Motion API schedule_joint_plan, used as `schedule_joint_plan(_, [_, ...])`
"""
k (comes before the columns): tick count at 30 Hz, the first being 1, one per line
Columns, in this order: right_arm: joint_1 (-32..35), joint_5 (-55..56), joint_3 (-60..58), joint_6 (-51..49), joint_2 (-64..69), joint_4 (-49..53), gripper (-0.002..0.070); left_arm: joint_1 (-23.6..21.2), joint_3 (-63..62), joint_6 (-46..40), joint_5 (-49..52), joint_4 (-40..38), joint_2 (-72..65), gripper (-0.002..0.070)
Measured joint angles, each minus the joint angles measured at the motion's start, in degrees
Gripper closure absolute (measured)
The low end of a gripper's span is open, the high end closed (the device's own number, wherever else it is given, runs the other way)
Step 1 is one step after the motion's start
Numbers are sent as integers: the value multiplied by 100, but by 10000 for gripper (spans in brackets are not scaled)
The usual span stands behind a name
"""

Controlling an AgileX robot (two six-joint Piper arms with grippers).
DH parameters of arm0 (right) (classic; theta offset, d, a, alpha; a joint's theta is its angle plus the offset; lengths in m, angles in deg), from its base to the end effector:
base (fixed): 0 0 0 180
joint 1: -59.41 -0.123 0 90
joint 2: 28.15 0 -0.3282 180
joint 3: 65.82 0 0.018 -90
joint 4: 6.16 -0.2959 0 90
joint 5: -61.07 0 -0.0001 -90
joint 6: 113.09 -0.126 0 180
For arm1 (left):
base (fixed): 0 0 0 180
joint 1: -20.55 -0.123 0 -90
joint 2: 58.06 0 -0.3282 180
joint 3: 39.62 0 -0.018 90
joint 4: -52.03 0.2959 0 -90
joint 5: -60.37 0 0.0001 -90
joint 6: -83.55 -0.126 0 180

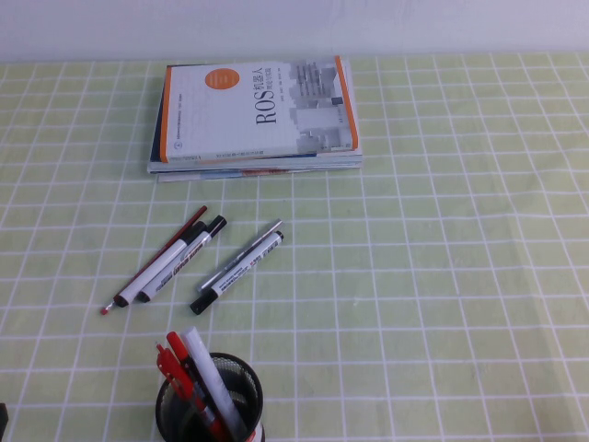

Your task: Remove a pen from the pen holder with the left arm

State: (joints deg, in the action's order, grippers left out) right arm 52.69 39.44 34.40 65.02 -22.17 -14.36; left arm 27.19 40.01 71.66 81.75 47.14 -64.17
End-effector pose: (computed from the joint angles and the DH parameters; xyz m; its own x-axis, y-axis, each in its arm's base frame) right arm 0.0861 0.0168 0.1597 -0.3170 0.1289 -0.9396 -0.1159 0.9780 0.1733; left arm 0.0867 -0.0140 0.1608 -0.2703 0.1599 -0.9494 0.1811 0.9770 0.1130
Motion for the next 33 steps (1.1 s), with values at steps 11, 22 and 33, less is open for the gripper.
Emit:
schedule_joint_plan(11, [0,0,0,0,0,0,688,0,0,68,-179,-194,0,678])
schedule_joint_plan(22, [0,0,0,0,0,0,688,0,0,1249,-1106,-2502,0,678])
schedule_joint_plan(33, [0,0,0,0,0,0,689,0,-234,1281,-884,-2801,-160,678])
